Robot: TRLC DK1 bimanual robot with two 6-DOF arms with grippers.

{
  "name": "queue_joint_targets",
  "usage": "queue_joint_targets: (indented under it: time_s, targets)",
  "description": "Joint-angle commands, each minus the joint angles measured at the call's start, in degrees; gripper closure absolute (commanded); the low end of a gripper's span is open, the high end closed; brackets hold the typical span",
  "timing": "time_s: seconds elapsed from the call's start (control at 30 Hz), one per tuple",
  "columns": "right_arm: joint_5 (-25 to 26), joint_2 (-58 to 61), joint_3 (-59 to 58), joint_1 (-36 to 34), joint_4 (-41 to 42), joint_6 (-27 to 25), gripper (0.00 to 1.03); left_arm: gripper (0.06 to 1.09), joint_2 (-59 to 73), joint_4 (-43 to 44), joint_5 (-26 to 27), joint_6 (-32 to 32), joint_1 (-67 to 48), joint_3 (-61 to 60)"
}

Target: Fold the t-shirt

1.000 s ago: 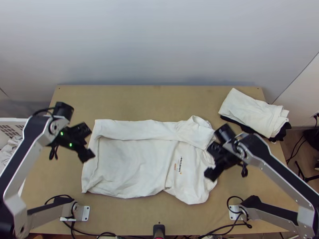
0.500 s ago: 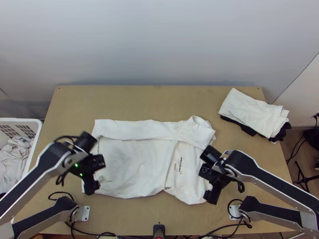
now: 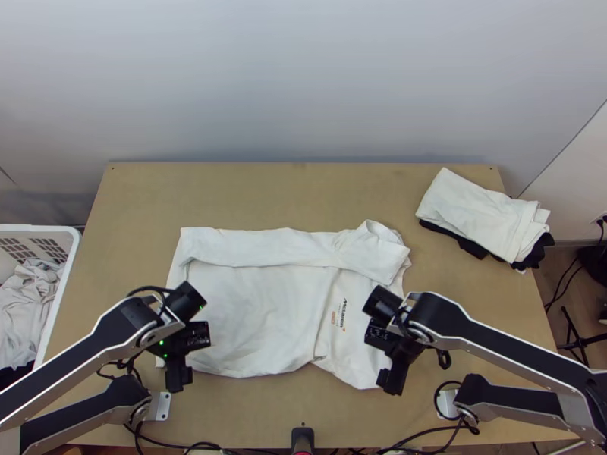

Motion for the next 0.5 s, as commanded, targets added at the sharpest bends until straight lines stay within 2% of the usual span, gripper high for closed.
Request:
queue_joint_targets:
  time_s: [0.0, 0.1, 0.17, 0.47]
  targets:
    - [-0.1, 3.6, 0.5, 2.7, 2.0, 0.1, 0.07, 0.11, -1.2, 0.6, -0.3, -1.8, -4.9, -4.0]
    - [-0.1, 5.5, 0.7, 3.2, 4.1, 0.8, 0.07, 0.13, -0.8, 0.9, -0.4, -1.8, -5.2, -3.8]
    - [-0.1, 6.5, 0.8, 3.9, 5.2, 1.1, 0.12, 0.17, -0.8, 1.7, -0.7, -1.8, -5.2, -4.2]
    - [0.0, 7.9, 0.5, 4.8, 6.9, 1.2, 0.18, 0.17, 0.1, 7.5, -3.9, -0.1, -1.1, -6.4]
